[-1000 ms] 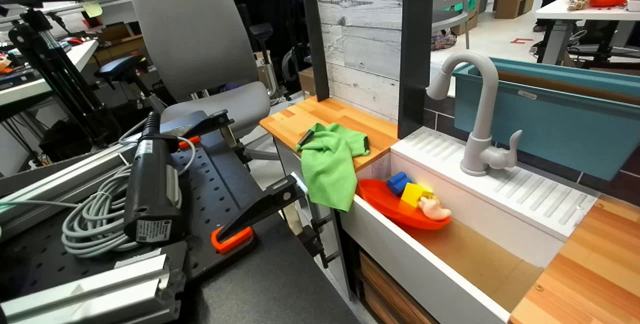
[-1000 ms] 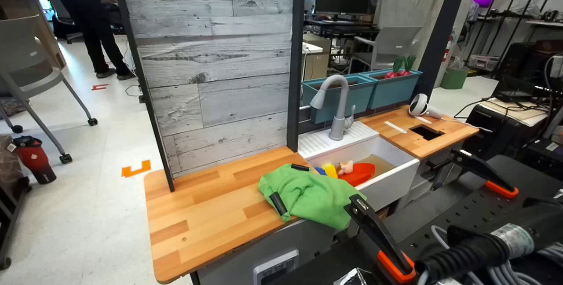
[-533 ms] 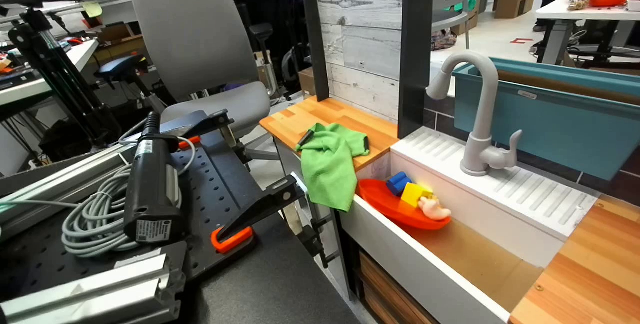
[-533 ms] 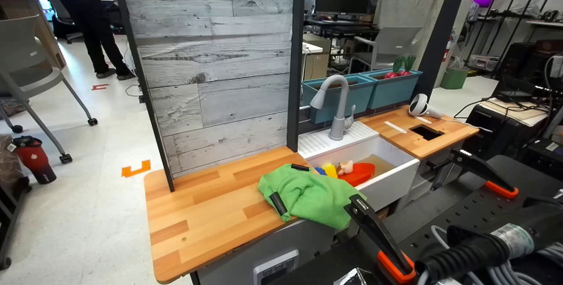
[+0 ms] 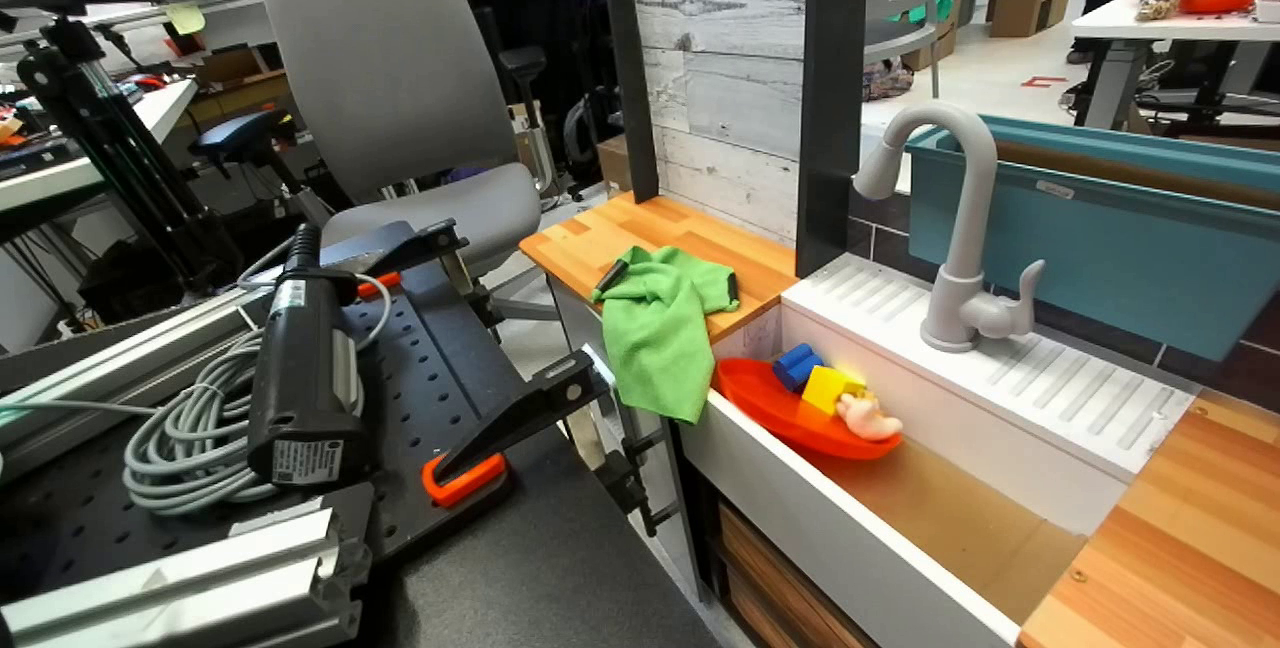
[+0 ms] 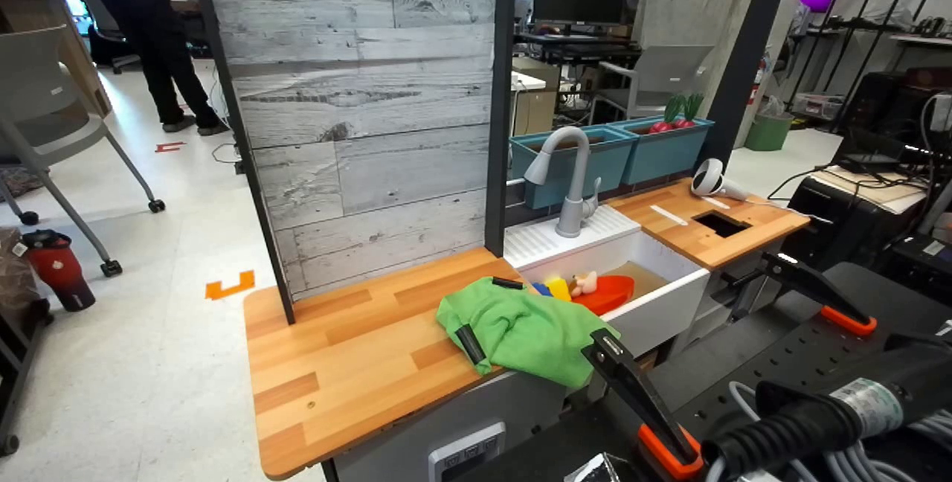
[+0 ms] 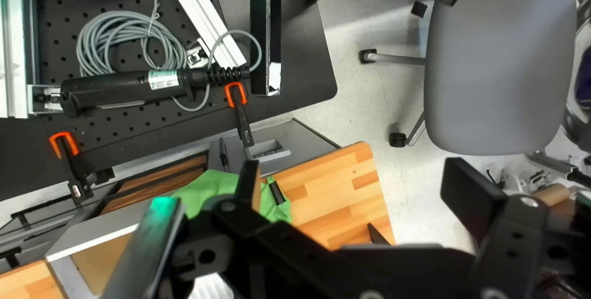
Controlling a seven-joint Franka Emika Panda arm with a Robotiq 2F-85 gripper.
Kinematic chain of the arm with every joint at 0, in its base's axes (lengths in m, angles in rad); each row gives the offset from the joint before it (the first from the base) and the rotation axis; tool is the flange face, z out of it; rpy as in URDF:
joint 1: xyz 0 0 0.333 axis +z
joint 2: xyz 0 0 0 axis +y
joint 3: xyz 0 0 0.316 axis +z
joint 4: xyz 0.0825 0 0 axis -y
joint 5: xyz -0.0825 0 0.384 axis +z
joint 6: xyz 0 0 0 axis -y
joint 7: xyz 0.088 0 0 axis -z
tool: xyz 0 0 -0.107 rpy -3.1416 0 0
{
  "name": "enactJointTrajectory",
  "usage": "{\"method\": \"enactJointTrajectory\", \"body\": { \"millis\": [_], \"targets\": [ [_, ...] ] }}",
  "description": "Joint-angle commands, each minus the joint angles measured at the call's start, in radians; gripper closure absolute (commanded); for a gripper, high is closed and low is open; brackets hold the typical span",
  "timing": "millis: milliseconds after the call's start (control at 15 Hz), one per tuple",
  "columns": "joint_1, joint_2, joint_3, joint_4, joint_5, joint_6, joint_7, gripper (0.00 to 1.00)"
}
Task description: Fold the green towel from left to right.
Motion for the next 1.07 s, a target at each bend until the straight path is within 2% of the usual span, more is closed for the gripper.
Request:
{"method": "enactJointTrajectory", "body": {
  "millis": [0, 200, 600, 800, 867, 933, 1000],
  "targets": [
    [-0.044, 0.122, 0.053, -0.017, -0.018, 0.212, -0.002, 0.0],
    [-0.047, 0.267, 0.069, -0.043, -0.035, 0.447, 0.005, 0.0],
    [-0.03, 0.672, 0.038, -0.002, -0.049, 0.739, 0.02, 0.0],
    [-0.02, 0.851, 0.01, 0.055, -0.09, 0.798, 0.055, 0.0],
    [-0.015, 0.865, -0.005, 0.067, -0.126, 0.79, 0.098, 0.0],
    [-0.004, 0.797, -0.003, 0.007, -0.071, 0.787, 0.035, 0.0],
    [-0.003, 0.838, -0.013, 0.029, -0.093, 0.786, 0.055, 0.0]
  ]
}}
